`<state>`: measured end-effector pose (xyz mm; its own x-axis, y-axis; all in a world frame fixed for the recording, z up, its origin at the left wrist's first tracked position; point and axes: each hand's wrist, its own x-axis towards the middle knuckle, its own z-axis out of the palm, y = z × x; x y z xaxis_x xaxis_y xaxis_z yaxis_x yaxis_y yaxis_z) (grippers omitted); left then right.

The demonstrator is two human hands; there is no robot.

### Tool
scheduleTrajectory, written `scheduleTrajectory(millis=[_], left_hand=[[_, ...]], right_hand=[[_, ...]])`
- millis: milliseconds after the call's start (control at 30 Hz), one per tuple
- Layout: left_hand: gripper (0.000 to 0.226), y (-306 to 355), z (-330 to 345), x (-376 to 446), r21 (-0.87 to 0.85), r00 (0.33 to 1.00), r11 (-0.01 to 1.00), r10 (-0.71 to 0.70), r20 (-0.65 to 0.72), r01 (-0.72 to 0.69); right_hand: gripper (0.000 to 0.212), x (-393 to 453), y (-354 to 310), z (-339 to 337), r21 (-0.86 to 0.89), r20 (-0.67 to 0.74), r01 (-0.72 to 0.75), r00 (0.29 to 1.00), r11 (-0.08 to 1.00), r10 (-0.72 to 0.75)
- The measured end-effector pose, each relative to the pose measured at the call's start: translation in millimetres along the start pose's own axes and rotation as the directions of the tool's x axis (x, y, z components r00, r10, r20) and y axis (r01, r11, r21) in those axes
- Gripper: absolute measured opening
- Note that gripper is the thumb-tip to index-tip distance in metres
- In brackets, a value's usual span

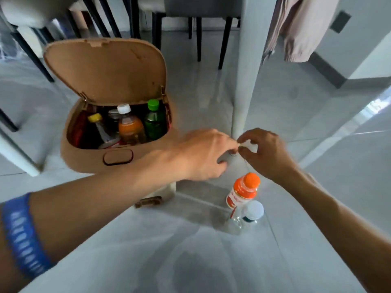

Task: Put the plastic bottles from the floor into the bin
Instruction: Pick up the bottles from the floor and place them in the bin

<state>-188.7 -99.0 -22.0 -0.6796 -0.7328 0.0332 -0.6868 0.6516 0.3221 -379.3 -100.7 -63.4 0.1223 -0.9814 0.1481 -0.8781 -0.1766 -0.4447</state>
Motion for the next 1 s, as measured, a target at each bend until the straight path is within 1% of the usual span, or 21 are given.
scheduleTrajectory(millis=[33, 100, 167, 233, 267, 333, 400, 467, 533, 600, 667, 733, 800, 833, 900, 933, 1000], left_hand=[[0.033, 10, 16, 5, 0.01, 0.996, 0.999, 0.047, 0.076, -0.048], [0.041, 28, 49, 11, 0.033, 0.964, 0.984, 0.163, 0.211, -0.174], [0.053, 37, 79, 11, 0.083, 0.915, 0.957, 0.236, 0.328, -0.277], [0.056, 38, 99, 11, 0.116, 0.879, 0.937, 0.26, 0.401, -0.33], [0.056, 37, 106, 9, 0.113, 0.874, 0.937, 0.259, 0.41, -0.331], [0.051, 32, 114, 6, 0.077, 0.892, 0.959, 0.222, 0.394, -0.272], [0.04, 26, 118, 2, 0.095, 0.912, 0.968, 0.185, 0.366, -0.234], [0.034, 22, 117, -3, 0.11, 0.928, 0.972, 0.159, 0.338, -0.207], [0.034, 18, 103, -7, 0.047, 0.942, 0.99, 0.112, 0.316, -0.134], [0.031, 12, 75, -7, 0.0, 0.968, 0.999, 0.052, 0.246, -0.054], [0.029, 11, 31, -9, -0.043, 0.992, 0.999, -0.015, 0.123, 0.021], [0.028, 9, -25, -15, -0.092, 0.997, 0.993, -0.08, 0.003, 0.079], [0.031, 7, -85, -25, -0.101, 0.982, 0.989, -0.118, -0.145, 0.104], [0.032, 3, -116, -32, -0.113, 0.962, 0.989, -0.122, -0.244, 0.096], [0.031, -7, -164, -48, -0.16, 0.889, 0.984, -0.14, -0.436, 0.076], [0.031, -13, -182, -56, -0.167, 0.85, 0.983, -0.152, -0.504, 0.077], [0.035, -27, -210, -75, -0.148, 0.787, 0.983, -0.178, -0.59, 0.111]], right_hand=[[0.024, -8, 12, 2, -0.053, 0.063, -0.042, 0.997, 0.998, 0.045], [0.036, -22, 30, 5, -0.128, 0.2, -0.089, 0.973, 0.988, 0.113], [0.042, -31, 40, 7, -0.118, 0.293, -0.13, 0.943, 0.984, 0.16], [0.044, -36, 47, 7, -0.089, 0.369, -0.158, 0.912, 0.983, 0.18], [0.045, -38, 49, 8, -0.085, 0.395, -0.155, 0.902, 0.984, 0.176], [0.042, -41, 51, 13, -0.083, 0.407, -0.126, 0.901, 0.989, 0.149], [0.039, -42, 52, 22, -0.08, 0.385, -0.088, 0.916, 0.993, 0.112], [0.04, -41, 50, 31, -0.085, 0.361, -0.074, 0.927, 0.994, 0.1], [0.043, -39, 47, 37, -0.062, 0.335, -0.079, 0.937, 0.995, 0.096], [0.044, -32, 36, 35, -0.019, 0.279, -0.084, 0.956, 0.996, 0.086], [0.042, -20, 18, 24, 0.033, 0.181, -0.065, 0.982, 0.997, 0.058], [0.038, -5, -7, 6, 0.104, 0.032, -0.01, 0.999, 0.995, 0.007], [0.035, 12, -36, -16, 0.172, -0.148, 0.069, 0.988, 0.983, -0.043], [0.033, 21, -53, -28, 0.193, -0.243, 0.112, 0.968, 0.975, -0.063], [0.028, 36, -85, -51, 0.218, -0.402, 0.191, 0.911, 0.957, -0.09], [0.028, 42, -100, -63, 0.224, -0.458, 0.227, 0.883, 0.948, -0.103], [0.03, 52, -129, -81, 0.223, -0.528, 0.293, 0.838, 0.93, -0.137]])
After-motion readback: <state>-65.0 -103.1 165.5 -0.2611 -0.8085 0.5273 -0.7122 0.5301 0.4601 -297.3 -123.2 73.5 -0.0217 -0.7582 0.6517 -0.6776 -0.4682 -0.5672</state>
